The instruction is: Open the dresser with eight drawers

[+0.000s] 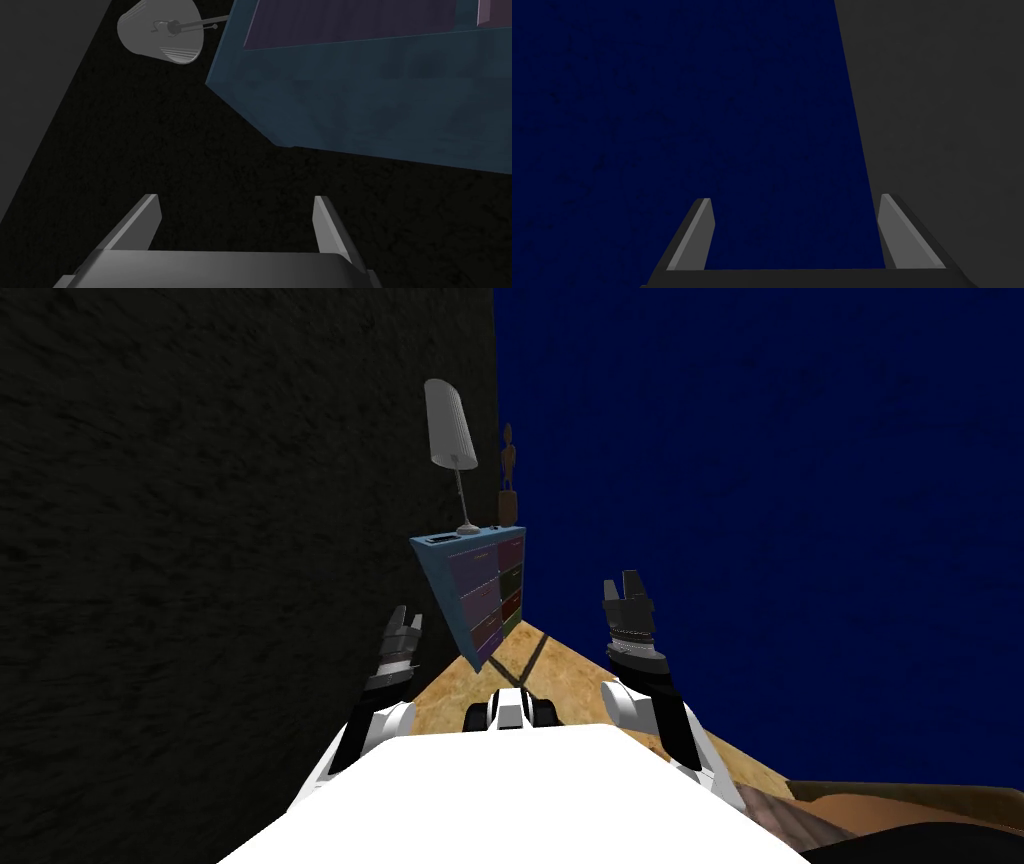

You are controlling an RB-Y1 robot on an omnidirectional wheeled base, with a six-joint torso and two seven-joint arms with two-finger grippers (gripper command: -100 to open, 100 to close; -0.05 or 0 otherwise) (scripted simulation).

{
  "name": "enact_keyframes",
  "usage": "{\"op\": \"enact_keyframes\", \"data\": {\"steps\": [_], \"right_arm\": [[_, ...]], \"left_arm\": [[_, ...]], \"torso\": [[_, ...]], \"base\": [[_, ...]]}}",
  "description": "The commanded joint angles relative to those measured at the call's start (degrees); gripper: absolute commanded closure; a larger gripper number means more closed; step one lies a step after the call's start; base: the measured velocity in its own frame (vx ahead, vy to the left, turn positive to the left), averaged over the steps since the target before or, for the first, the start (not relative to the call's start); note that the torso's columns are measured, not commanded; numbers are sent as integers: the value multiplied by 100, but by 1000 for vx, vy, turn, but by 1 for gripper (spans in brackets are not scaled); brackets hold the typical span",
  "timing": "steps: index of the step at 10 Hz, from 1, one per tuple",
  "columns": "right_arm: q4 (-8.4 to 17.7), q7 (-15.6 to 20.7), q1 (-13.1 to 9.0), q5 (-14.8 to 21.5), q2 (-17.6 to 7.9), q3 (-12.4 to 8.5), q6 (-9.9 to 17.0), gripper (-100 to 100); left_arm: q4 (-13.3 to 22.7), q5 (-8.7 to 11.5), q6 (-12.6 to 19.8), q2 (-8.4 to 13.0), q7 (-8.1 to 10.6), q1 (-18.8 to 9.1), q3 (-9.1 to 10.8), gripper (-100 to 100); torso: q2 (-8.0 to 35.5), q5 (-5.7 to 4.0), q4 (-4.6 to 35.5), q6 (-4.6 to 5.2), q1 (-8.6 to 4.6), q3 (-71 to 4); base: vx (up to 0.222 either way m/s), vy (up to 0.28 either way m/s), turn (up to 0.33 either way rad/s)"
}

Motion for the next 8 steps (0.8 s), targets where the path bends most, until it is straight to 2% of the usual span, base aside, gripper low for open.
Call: {"op": "enact_keyframes", "data": {"steps": [1, 8], "right_arm": [[0, 0, 0, 0, 0, 0, 0, 0], [0, 0, 0, 0, 0, 0, 0, 0]], "left_arm": [[254, 113, -21, 28, 74, -13, 86, -100], [863, 427, -30, 143, 279, -57, 354, -100]], "torso": [[-4, -3, -2, 0, -9, -5], [-1, -1, -1, 0, 1, -1]], "base": [[152, -163, 67], [142, -124, 58]]}}
